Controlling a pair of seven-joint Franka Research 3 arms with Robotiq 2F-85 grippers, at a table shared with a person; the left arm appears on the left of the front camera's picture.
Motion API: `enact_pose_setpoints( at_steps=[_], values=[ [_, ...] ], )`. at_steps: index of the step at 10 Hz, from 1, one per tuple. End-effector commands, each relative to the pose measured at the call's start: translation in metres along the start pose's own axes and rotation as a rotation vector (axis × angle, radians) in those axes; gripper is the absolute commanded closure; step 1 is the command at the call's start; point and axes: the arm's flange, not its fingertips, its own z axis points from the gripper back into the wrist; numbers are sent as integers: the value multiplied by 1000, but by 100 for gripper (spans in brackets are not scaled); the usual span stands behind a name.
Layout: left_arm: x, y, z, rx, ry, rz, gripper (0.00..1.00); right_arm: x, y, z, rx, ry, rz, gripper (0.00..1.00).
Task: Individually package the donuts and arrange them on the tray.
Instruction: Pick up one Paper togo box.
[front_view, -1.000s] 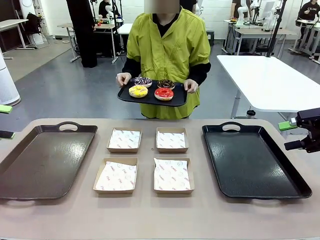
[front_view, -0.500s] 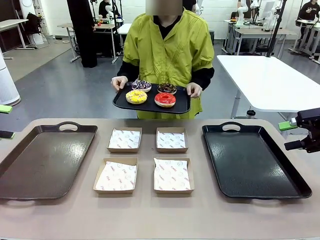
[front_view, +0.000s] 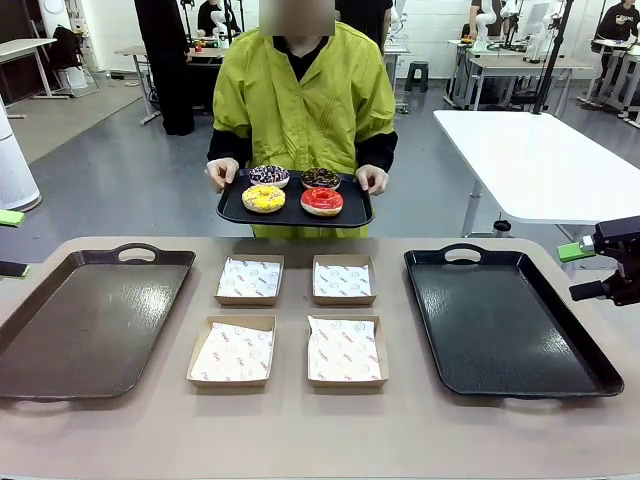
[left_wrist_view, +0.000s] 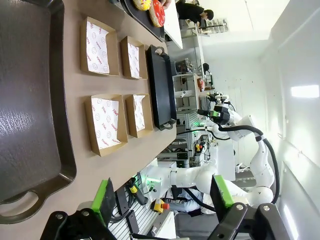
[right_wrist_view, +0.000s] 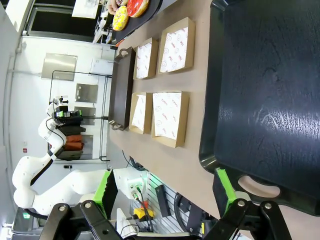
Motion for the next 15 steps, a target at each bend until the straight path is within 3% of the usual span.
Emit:
enact_pose_setpoints(
  at_steps=[1, 2, 5, 9, 12, 15],
  values=[
    [0, 0, 1, -16, -4, -5, 0, 3, -1, -2, 22, -9, 1, 0],
    [0, 0, 1, -16, -4, -5, 0, 0, 0, 0, 0, 0, 0, 0],
    [0, 0, 1, -16, -4, -5, 0, 59, 47, -33, -131, -3, -69, 0],
    [0, 0, 1, -16, -4, -5, 0, 124, 125, -128, -446, 36, -33, 0],
    [0, 0, 1, -16, -4, -5, 0, 133, 150, -224, -692, 43, 45, 0],
    [0, 0, 1, -16, -4, -5, 0, 127, 145, -298, -866, 52, 105, 0]
  ],
)
